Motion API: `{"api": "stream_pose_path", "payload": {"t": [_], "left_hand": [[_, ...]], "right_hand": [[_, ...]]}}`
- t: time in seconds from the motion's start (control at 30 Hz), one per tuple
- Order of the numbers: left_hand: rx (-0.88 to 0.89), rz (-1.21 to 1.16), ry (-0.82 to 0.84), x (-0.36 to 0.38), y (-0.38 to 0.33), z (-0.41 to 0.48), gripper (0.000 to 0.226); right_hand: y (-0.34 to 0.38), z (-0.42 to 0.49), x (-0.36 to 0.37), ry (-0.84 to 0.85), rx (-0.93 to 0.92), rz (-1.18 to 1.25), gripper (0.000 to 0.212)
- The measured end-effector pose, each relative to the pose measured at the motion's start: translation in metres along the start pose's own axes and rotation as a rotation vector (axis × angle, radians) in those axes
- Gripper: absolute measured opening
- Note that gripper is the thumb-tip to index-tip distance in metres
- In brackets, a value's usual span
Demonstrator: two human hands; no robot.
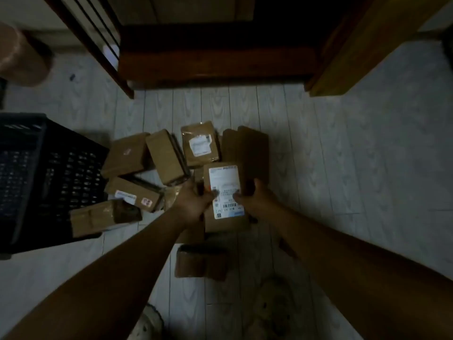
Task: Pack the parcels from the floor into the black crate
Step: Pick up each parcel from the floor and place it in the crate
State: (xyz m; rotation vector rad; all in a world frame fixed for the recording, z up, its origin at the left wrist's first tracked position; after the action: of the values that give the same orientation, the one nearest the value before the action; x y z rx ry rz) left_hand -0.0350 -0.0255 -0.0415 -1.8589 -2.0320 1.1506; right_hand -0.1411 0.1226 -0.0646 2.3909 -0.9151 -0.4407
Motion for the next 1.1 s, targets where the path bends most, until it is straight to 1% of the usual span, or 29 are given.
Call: {"api": "stream_pose_path", "payload": {"t": [0.07, 0.13, 0.17, 0.27, 0.33, 0.4, 0.5, 0.57, 0.63, 0.73, 0.83, 0.9, 1.0, 1.1], "left_hand": [[-0.092, 0.002, 0.066, 0.019, 0.016, 0.014, 0.031], [-0.143, 0.018, 0.123, 0.032, 0.025, 0.022, 0.038], [-0.154, 0.015, 0.119, 0.034, 0.028, 0.022, 0.041], [-0.145, 0.013, 0.072, 0.027, 0.022, 0.011, 0.047], [-0.126, -0.001, 0.074, 0.016, 0.01, -0.004, 0.051], [-0.107, 0.014, 0.087, 0.0, -0.006, -0.024, 0.051], [-0.056, 0.015, 0.125, -0.033, -0.041, -0.066, 0.05], [0.003, 0.002, 0.142, -0.062, -0.066, -0.101, 0.05], [0.019, -0.022, 0.132, -0.098, -0.09, -0.144, 0.05], [0.06, 0.012, 0.068, -0.157, -0.124, -0.207, 0.043], [0.13, 0.067, 0.072, -0.211, -0.154, -0.265, 0.055], [0.171, 0.101, 0.035, -0.243, -0.172, -0.299, 0.059], [0.24, 0.076, -0.011, -0.282, -0.193, -0.347, 0.06], [0.318, 0.088, -0.074, -0.312, -0.218, -0.389, 0.057]], "right_hand": [[-0.014, 0.014, 0.012, 0.028, 0.031, 0.018, 0.069], [-0.023, 0.018, 0.02, 0.048, 0.063, 0.004, 0.067], [-0.027, 0.017, 0.022, 0.045, 0.067, 0.013, 0.066], [-0.02, 0.003, 0.021, 0.009, 0.029, -0.004, 0.063], [-0.006, -0.016, 0.019, -0.011, -0.002, -0.01, 0.058], [0.013, -0.042, 0.02, -0.031, -0.03, -0.03, 0.058], [0.052, -0.09, 0.022, -0.057, -0.052, -0.041, 0.068], [0.082, -0.131, 0.026, -0.06, -0.068, -0.017, 0.07], [0.116, -0.177, 0.034, -0.066, -0.081, 0.021, 0.072], [0.168, -0.249, 0.052, -0.084, -0.167, 0.027, 0.069], [0.216, -0.318, 0.074, -0.091, -0.271, 0.0, 0.059], [0.246, -0.361, 0.087, -0.093, -0.339, -0.004, 0.055], [0.282, -0.418, 0.098, -0.122, -0.45, -0.017, 0.055], [0.311, -0.471, 0.1, -0.124, -0.524, -0.018, 0.057]]}}
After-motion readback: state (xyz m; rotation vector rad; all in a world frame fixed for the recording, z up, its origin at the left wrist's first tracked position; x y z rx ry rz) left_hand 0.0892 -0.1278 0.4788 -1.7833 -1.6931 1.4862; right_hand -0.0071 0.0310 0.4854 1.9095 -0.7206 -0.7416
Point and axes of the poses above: each hand's wrist, its own z-axis towards the middle knuckle, its own x-axis out of the palm, y = z × x, the point moved 6 cm from there along z, towards the middle knuckle, and after that the axes turned 12 degrees about z, right-handed, at the moved point
